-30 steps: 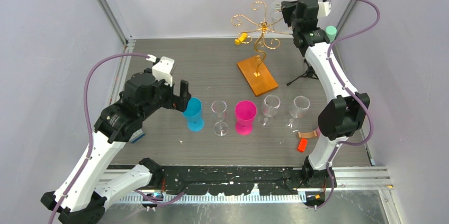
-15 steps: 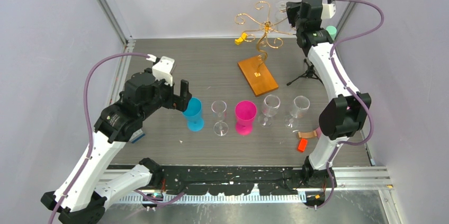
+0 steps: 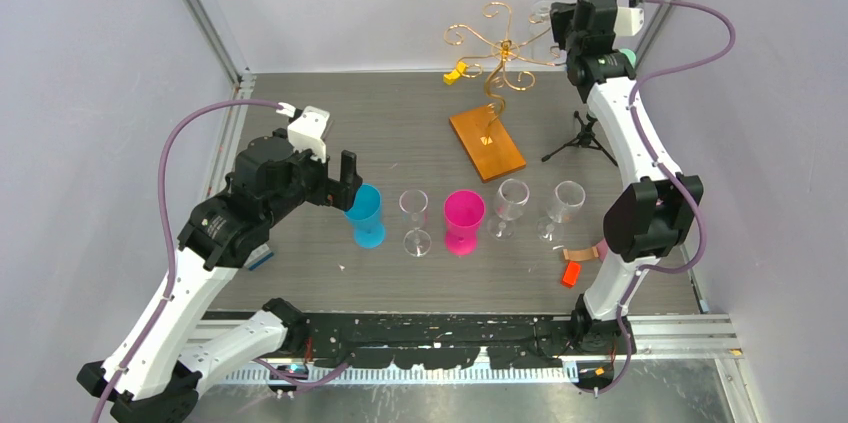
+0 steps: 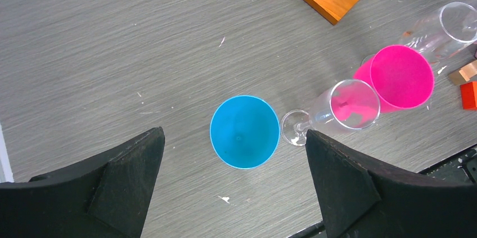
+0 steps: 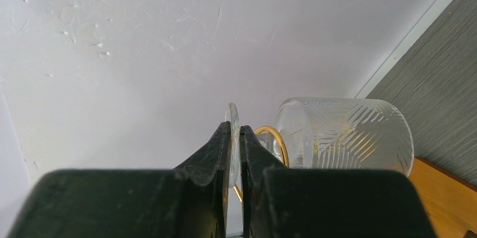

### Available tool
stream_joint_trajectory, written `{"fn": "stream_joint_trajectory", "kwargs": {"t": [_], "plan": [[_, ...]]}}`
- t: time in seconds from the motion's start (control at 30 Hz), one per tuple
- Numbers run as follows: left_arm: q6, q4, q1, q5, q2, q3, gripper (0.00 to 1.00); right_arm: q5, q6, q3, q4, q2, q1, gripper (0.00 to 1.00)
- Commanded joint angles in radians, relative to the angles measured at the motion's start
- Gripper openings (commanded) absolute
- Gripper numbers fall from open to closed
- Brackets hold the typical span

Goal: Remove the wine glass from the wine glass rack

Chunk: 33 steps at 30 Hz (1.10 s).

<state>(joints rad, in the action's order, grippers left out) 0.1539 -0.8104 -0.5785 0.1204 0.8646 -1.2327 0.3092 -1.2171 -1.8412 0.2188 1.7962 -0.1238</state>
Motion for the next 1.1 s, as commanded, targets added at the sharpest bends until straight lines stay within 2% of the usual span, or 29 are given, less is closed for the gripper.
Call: {"fn": "stream_joint_trajectory", "kwargs": {"t": [0.0,0.6,1.07], "plan": [[0.007,0.045,-0.003,0.002,-0.005,-0.001,1.00,0.064,-0.031,-0.071,-0.075,-0.023,0.004,0.01],[0.010,0.053,-0.002,-0.002,-0.006,0.004,1.00,0.023,-0.085,0.041,-0.072,-0.148,0.004,0.00],[0.012,0.052,-0.003,-0.002,-0.011,0.004,1.00,-0.087,-0.136,0.051,-0.075,-0.138,0.003,0.00]]}}
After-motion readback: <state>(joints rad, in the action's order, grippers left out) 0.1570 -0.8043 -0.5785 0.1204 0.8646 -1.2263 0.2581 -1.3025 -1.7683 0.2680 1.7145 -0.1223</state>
